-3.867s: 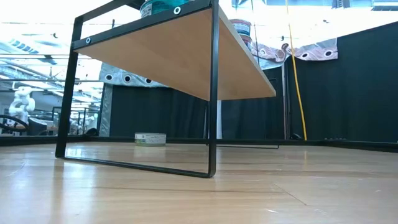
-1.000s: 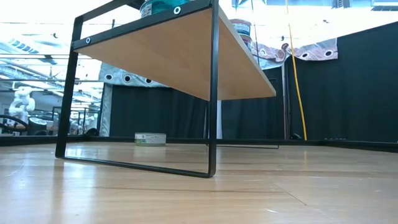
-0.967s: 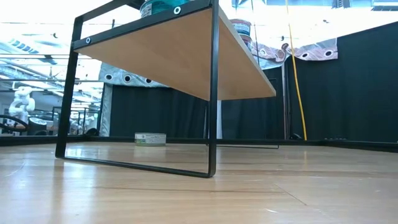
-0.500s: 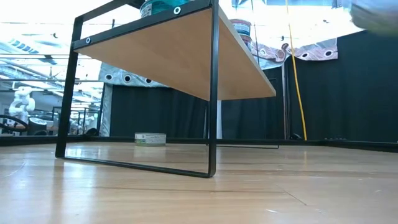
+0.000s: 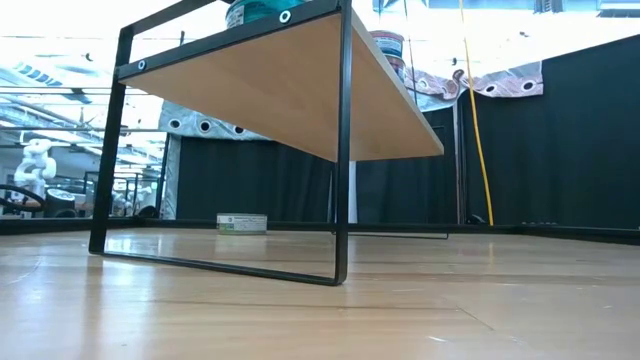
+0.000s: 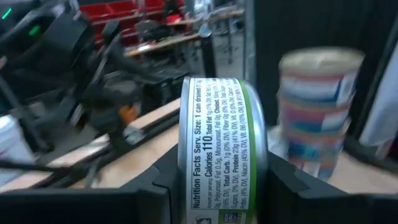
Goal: Stack canned seafood by type on shelf
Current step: Stack the green tuna can on top of the green tuna can on the shelf
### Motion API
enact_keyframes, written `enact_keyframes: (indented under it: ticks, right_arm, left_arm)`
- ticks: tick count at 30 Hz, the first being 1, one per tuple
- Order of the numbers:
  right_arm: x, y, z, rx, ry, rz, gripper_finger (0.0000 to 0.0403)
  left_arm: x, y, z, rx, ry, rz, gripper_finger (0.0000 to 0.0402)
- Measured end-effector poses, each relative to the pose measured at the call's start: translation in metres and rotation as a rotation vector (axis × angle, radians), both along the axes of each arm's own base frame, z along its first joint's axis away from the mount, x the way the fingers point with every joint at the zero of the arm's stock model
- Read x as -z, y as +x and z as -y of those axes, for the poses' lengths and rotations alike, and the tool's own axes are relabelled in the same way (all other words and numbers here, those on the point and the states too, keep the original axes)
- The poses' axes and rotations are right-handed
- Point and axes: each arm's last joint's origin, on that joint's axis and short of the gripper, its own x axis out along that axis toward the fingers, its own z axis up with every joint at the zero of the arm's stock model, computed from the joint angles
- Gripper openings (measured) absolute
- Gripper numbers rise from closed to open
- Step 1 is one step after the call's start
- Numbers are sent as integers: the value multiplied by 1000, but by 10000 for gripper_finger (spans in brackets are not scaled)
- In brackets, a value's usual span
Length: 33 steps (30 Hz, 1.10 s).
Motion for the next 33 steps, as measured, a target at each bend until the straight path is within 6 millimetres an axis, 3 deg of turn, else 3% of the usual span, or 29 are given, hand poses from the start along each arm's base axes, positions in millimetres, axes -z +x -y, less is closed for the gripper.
enact_keyframes:
  ticks: [6,11,15,20,25,33]
  right_arm:
    - [-49,6,35,-28,-2,52,135]
    - [-71,9,34,-297,101,147,137]
    - [-69,21,18,-391,153,216,137]
    - [-39,65,-1,-326,112,269,138]
    - [-11,99,6,-186,138,331,138]
    - [-6,103,16,-141,234,363,139]
  left_arm:
    - [-6,-11,-7,-67,41,24,226]
    - [-11,-32,-18,-120,31,29,226]
    - [-16,-49,-26,-149,13,35,226]
    - [-24,-62,-33,-158,10,65,226]
    - [-20,-74,-37,-147,26,28,226]
    - [-17,-84,-34,-81,-6,-1,226]
